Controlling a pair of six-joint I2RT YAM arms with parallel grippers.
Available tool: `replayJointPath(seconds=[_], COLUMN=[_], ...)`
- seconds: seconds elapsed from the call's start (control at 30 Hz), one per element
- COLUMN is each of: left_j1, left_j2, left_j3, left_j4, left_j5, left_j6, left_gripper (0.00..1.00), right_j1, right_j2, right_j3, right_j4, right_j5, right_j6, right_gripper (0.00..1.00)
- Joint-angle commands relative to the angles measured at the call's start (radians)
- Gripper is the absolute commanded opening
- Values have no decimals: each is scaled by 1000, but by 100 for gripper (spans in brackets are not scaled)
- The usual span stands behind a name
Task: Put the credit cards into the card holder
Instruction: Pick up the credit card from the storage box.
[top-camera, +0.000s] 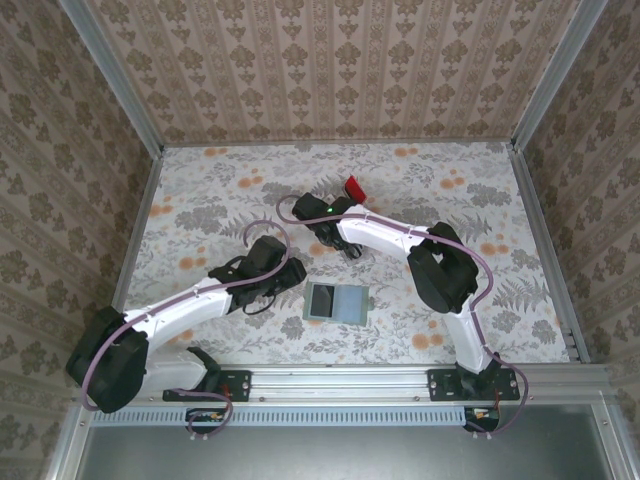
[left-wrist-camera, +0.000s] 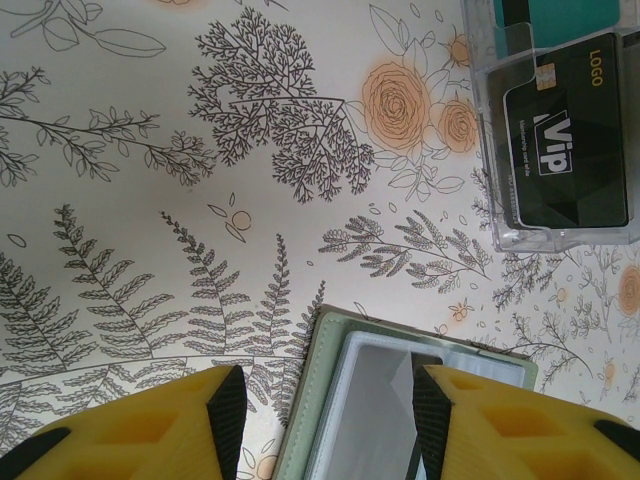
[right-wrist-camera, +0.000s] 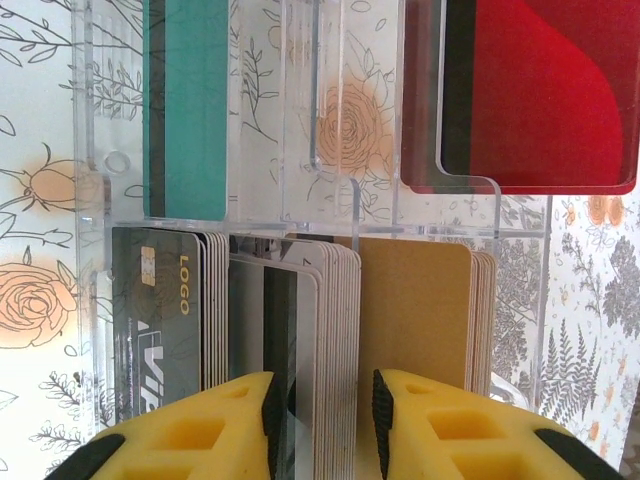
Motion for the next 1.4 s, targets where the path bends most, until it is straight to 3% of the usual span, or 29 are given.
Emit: replayJointPath(seconds=[0.0,0.33,0.63,0.8,0.97,1.37], left_j1=[9,11,11,14,13,15], left_j2=[-17,-17,-14,-9,-5,-7], left_j3=[-16,-21,-19,-19,-20,-21], left_j4=[-10,-9,-9,-3,-1,1], left_j5=[-6,-9,-7,-1,3,4], left_j6=[-5,-7,-5,-7,-7,-8], left_gripper=[51,51,51,51,51,51], right_j1=[-2,0,2,1,0,-9], right_j2=[17,43,21,-13,-18,-38], right_j3=[-9,4,-21,-52,-62,-60], right_j4=[-26,-27,4,28,31,39], right_j5=[-10,-23,131,135,126,165], right_j6=[4,8,-12,-20,-22,-46], right_gripper=[33,35,35,35,29,30])
